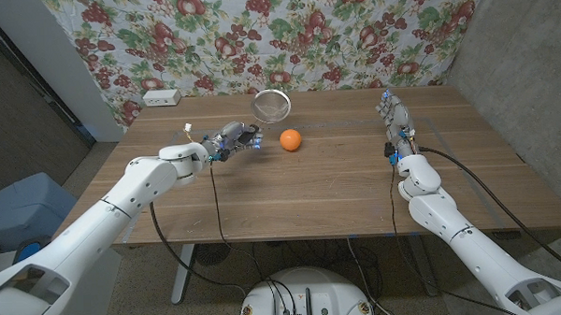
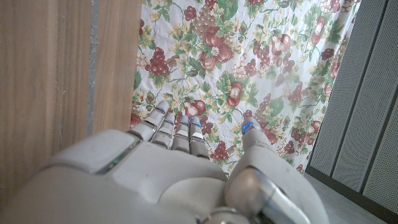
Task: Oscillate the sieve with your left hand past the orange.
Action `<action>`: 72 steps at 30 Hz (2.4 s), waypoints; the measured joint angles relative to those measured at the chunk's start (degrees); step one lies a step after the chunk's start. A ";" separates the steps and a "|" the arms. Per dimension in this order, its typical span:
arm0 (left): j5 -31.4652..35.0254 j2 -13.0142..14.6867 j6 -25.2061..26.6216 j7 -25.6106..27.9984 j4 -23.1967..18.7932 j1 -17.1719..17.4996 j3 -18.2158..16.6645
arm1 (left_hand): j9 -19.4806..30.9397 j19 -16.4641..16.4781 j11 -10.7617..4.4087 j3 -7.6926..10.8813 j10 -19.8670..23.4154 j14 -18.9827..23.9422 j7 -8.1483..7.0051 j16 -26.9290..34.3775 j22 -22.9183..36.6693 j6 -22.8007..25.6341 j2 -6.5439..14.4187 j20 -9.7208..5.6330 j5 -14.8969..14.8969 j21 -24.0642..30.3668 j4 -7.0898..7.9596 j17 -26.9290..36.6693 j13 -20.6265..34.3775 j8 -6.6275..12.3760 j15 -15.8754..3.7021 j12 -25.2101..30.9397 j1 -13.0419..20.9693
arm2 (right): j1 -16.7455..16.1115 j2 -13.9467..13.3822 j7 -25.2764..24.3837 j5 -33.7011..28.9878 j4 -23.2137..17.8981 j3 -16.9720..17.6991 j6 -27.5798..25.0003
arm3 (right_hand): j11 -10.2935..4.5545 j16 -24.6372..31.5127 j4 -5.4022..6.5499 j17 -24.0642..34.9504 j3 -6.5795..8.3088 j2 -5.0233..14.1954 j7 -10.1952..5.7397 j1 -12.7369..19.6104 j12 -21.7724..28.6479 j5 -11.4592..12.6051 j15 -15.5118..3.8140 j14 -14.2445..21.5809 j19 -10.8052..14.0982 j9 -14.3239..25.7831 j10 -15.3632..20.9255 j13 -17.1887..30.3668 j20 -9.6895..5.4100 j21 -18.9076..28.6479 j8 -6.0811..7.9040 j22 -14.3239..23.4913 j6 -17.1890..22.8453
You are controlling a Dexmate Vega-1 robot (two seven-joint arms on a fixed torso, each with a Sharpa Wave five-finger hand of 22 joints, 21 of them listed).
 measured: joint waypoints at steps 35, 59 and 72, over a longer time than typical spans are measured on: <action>10.99 -0.54 -21.16 -11.32 4.32 2.40 2.13 | 3.10 -4.55 -3.35 -2.66 -2.68 -1.19 -1.08 -2.66 -0.42 0.04 0.57 1.00 1.09 -0.58 2.87 -0.54 0.90 1.07 0.30 -1.94 -1.78 | -1.81 -0.48 -0.40 0.20 -1.61 0.65 0.59 | 0.00 0.00 -0.16 -0.44 0.16 0.00 0.21 0.00 0.00 0.00 0.00 0.00 0.73 0.00 0.00 0.02 -0.10 -1.06 0.00 -0.01 0.20; 14.88 -1.60 -29.40 -12.01 4.32 4.47 1.58 | 3.90 -4.93 -4.08 -3.13 -3.40 -2.41 -1.63 -3.10 -0.41 -0.51 0.03 1.02 2.08 -0.90 3.35 -0.39 1.74 1.91 -0.11 -1.94 -2.78 | -2.62 -0.69 -0.43 0.28 -2.34 0.92 0.80 | -0.01 0.00 -0.41 -0.78 0.40 0.00 0.21 0.00 0.00 0.00 0.00 0.00 0.72 0.00 0.00 0.02 -0.10 -1.69 0.00 -0.02 0.21; 12.26 -1.46 -22.86 -7.23 1.47 5.01 0.45 | 3.20 -3.25 -3.22 -1.04 -1.73 -1.27 -2.01 -1.76 -0.25 -0.10 0.05 0.60 2.06 0.00 1.26 0.06 1.05 2.29 -1.24 -1.94 -2.74 | -2.48 -0.57 -0.39 0.30 -2.18 0.94 0.87 | -0.01 0.00 -0.41 -0.79 0.40 0.00 0.21 0.00 0.00 0.00 0.00 0.00 0.72 0.00 -0.01 0.03 -0.10 -1.72 0.00 -0.02 0.20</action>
